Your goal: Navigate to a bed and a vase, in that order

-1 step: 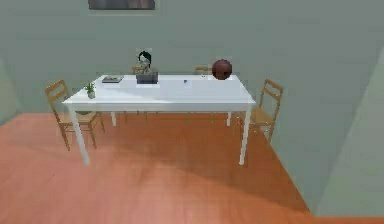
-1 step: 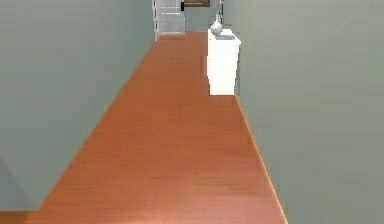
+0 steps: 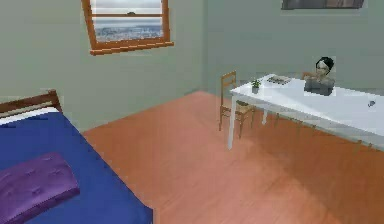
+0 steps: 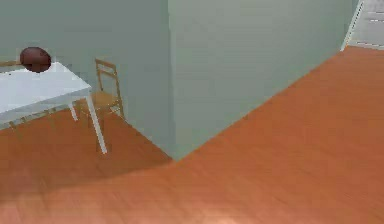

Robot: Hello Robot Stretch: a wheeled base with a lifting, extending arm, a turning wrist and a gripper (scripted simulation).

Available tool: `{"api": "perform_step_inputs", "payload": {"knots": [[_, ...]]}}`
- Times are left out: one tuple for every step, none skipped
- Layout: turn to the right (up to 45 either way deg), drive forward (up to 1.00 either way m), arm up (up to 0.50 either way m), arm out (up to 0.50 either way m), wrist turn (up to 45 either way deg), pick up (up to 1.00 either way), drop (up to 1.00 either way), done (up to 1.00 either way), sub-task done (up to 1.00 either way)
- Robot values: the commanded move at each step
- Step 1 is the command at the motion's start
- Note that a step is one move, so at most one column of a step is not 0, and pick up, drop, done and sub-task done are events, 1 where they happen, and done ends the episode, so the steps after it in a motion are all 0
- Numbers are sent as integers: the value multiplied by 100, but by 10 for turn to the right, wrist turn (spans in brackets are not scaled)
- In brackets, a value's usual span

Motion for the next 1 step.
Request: {"api": "perform_step_inputs", "payload": {"knots": [[-450,0,0,0,0,0,0,0,0]]}}
